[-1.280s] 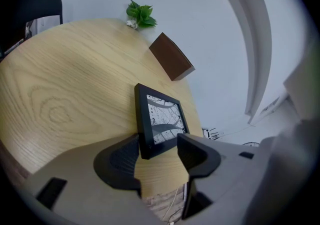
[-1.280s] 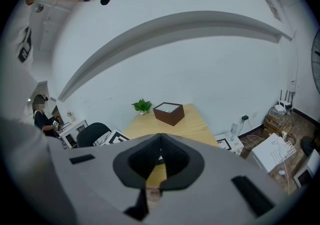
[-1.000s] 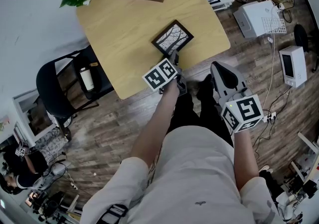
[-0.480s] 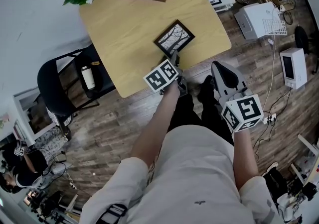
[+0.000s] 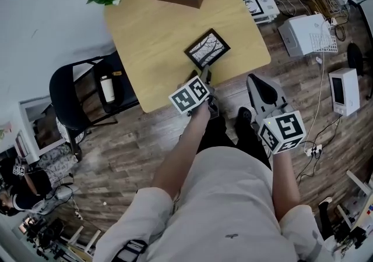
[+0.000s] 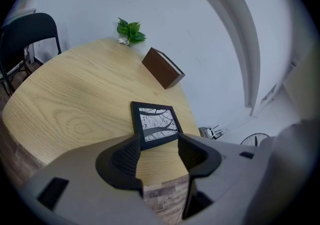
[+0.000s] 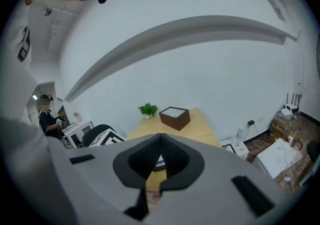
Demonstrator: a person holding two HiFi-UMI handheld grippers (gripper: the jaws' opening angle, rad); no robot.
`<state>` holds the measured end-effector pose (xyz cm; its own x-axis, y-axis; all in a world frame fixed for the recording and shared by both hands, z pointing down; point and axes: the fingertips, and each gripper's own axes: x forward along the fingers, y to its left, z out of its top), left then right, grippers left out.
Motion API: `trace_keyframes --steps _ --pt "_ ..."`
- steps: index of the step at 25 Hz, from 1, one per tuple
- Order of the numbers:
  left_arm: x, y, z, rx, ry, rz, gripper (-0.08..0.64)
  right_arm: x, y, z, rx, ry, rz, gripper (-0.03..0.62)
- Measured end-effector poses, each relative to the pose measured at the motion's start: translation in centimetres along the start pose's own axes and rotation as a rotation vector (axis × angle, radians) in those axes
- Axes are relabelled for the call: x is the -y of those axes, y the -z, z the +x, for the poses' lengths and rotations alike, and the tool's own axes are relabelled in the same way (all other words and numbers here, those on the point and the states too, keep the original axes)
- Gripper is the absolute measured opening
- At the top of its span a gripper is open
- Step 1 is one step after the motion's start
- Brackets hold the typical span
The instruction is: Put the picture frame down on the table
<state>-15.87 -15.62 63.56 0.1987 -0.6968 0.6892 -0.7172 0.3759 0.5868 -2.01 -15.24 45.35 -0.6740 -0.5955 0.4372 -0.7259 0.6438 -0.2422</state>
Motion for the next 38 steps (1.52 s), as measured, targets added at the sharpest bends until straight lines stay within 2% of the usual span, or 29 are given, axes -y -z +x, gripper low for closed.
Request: trace_keyframes --steps 7,19,38 --pt "1.8 0.7 -2.2 0.055 -0.015 -0.003 0.228 0.5 -0.5 -2.3 0.013 -0.048 -0.022 -0.002" --pt "6.4 4.6 -7.0 0.166 -0.060 -0.028 0.209 2.3 -0.7 -8.6 0.032 -0.158 -0.081 -0.002" --pt "13.6 10.2 -14.8 0.354 -0.108 0.038 0.128 4.1 -1.2 -15.3 0.081 -0.315 -0.157 -0.002"
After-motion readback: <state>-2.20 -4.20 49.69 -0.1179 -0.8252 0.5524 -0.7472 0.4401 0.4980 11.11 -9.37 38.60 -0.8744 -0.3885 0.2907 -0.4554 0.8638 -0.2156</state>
